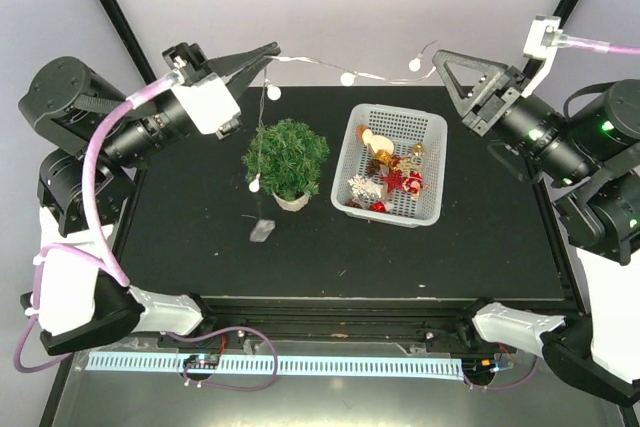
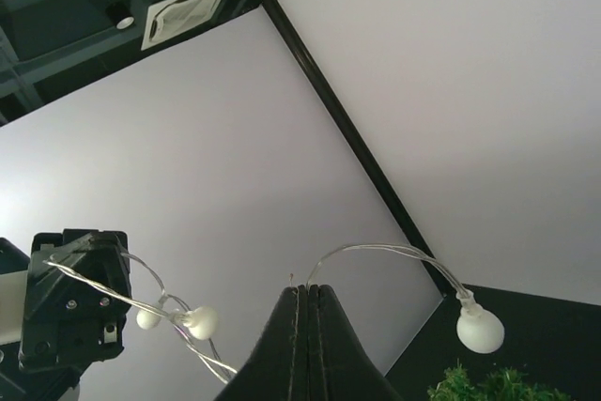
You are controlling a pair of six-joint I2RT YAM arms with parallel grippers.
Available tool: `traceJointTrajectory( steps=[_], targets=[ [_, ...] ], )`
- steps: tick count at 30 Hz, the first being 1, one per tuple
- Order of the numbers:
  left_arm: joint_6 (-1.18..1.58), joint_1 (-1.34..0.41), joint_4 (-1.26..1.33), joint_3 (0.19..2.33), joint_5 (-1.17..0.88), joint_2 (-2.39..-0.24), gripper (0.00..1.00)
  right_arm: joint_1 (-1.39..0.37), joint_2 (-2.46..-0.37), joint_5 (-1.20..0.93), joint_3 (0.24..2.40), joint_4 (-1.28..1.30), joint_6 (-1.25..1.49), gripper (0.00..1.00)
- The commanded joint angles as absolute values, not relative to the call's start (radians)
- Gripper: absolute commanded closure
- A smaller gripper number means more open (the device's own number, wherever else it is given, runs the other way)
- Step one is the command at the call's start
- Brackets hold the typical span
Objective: Decorate the small christmas tree
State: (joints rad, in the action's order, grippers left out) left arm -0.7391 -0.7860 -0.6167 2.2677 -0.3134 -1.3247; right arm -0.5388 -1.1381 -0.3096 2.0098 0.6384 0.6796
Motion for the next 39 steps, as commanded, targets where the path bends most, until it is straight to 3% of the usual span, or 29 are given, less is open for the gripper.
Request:
traceJointTrajectory(
  steps=[1, 10, 24, 39],
  targets=[
    [-0.791, -0.787, -0.56, 2.149, -0.234, -1.246, 0.98, -0.541, -1.126, -0.359, 1.941, 0.548, 0.702, 0.99],
    [-0.856, -0.774, -0.456, 1.904, -0.164, -1.143, 0.98, -0.541, -1.098, -0.392, 1.778, 0.436, 0.745, 0.99],
    [-0.849, -0.757, -0.355, 1.842, -0.206, -1.214, 0.99, -0.542, -1.081, -0.356, 1.708, 0.433, 0.723, 0.99],
    [-0.775, -0.445, -0.267, 1.938, -0.358, -1.418, 0.98, -0.541, -1.058, -0.32, 1.634, 0.434, 0.69, 0.99]
  ],
)
